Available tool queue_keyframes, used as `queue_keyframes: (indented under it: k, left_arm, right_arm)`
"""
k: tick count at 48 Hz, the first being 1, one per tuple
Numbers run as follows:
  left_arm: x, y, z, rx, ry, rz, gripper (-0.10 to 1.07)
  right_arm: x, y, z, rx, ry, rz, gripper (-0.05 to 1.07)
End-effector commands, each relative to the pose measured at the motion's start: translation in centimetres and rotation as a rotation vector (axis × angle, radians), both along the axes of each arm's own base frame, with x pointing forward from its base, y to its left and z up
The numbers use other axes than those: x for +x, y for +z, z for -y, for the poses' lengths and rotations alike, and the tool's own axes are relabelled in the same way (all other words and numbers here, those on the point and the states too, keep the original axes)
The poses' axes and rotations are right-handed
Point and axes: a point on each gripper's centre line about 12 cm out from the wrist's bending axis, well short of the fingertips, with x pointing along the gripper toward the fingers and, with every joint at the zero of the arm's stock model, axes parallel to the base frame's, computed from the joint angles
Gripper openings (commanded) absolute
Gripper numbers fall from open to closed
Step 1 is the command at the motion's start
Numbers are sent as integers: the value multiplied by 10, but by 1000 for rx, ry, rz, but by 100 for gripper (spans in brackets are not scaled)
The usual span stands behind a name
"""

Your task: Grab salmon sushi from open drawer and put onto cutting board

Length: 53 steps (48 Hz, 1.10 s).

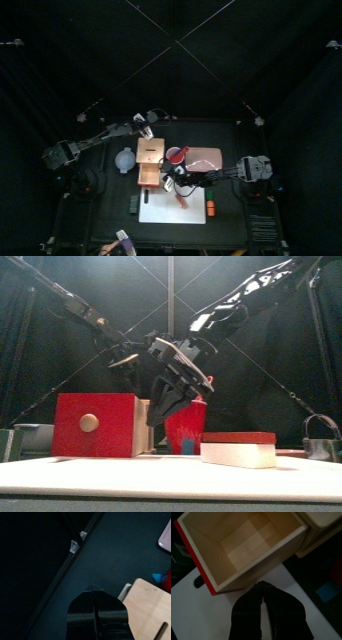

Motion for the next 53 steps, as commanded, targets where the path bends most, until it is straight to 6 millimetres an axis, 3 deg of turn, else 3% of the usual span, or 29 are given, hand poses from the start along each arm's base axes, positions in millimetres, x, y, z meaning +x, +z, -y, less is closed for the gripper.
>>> queue_keyframes:
  k: [1, 29, 38, 45, 53]
  left_arm:
    - [8, 8, -7, 15, 0, 1, 2]
    - [18, -7, -13, 2, -5, -29, 2]
    - [18, -8, -13, 1, -6, -34, 2]
    - [17, -9, -13, 4, -8, -40, 2]
    - [17, -13, -13, -1, -9, -48, 2]
  right_arm:
    - [9, 20, 4, -10, -1, 53, 42]
    - [18, 27, 17, -27, -18, 77, 42]
    - [14, 20, 18, -15, -33, 54, 42]
    - [13, 32, 12, -10, -26, 78, 42]
    - [7, 49, -21, -12, 39, 101, 42]
